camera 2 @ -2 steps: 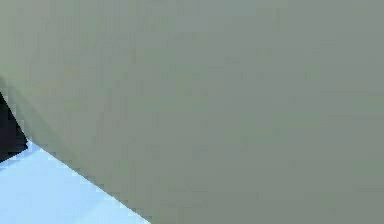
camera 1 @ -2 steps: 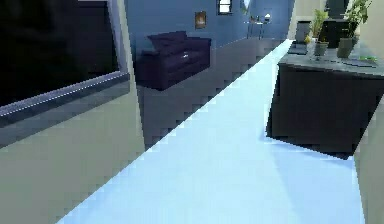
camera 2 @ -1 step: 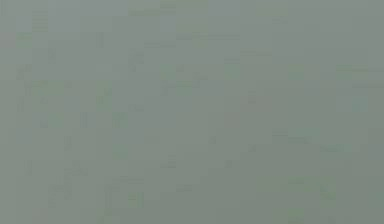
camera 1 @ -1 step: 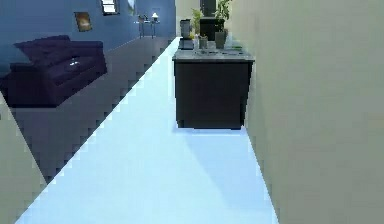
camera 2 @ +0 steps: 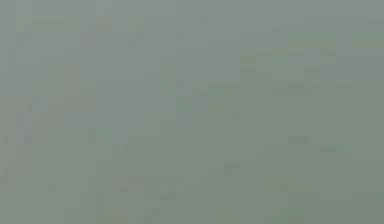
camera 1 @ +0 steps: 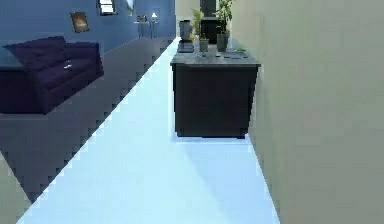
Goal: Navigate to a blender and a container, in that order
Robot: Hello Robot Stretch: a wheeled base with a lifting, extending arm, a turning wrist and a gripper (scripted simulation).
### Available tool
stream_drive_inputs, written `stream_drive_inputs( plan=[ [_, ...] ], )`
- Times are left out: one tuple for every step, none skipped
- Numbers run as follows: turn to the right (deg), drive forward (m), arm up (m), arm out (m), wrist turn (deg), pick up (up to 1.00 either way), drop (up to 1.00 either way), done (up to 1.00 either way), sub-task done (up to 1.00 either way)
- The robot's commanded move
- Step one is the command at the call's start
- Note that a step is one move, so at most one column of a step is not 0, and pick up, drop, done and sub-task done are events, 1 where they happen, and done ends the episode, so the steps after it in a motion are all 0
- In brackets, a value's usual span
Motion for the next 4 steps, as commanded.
stream_drive_inputs(
  plan=[
    [0.0, 1.00, 0.00, 0.00, 0.0, 0.00, 0.00, 0.00, 0.00],
    [6.0, 0.00, 0.00, 0.00, 0.0, 0.00, 0.00, 0.00, 0.00],
    [0.0, 0.45, 0.00, 0.00, 0.0, 0.00, 0.00, 0.00, 0.00],
    [-12.0, 0.00, 0.00, 0.00, 0.0, 0.00, 0.00, 0.00, 0.00]
  ],
)
